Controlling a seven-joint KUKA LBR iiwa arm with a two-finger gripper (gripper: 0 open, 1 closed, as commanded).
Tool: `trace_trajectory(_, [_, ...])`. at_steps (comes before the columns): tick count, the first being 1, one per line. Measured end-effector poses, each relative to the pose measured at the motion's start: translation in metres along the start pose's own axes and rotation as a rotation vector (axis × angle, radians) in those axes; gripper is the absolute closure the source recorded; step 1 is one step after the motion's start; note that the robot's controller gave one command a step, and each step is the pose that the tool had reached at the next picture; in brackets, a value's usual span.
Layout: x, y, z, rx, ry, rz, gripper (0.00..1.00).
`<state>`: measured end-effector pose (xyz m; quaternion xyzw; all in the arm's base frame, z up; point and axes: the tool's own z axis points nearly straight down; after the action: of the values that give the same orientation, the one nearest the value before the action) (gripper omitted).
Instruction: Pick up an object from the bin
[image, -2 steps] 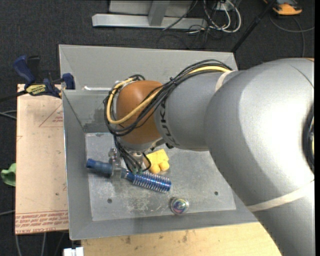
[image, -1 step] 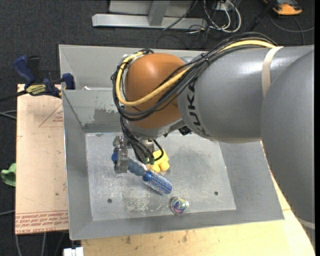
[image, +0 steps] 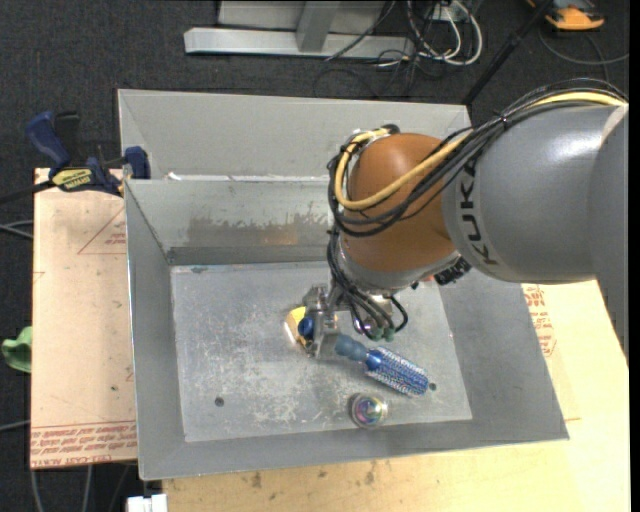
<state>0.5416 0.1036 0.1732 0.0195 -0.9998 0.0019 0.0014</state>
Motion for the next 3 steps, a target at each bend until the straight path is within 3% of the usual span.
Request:
trace_trajectory(1, [0.04,-0.032,-0.013,-0.004,-0.001,0.091,1.0])
trace_trajectory(2, [0.037,-0.038,-0.085,-0.006,-0.013,0.11,1.0])
trace_trajectory(3, [0.038,-0.038,-0.081,-0.005,-0.005,0.111,0.0])
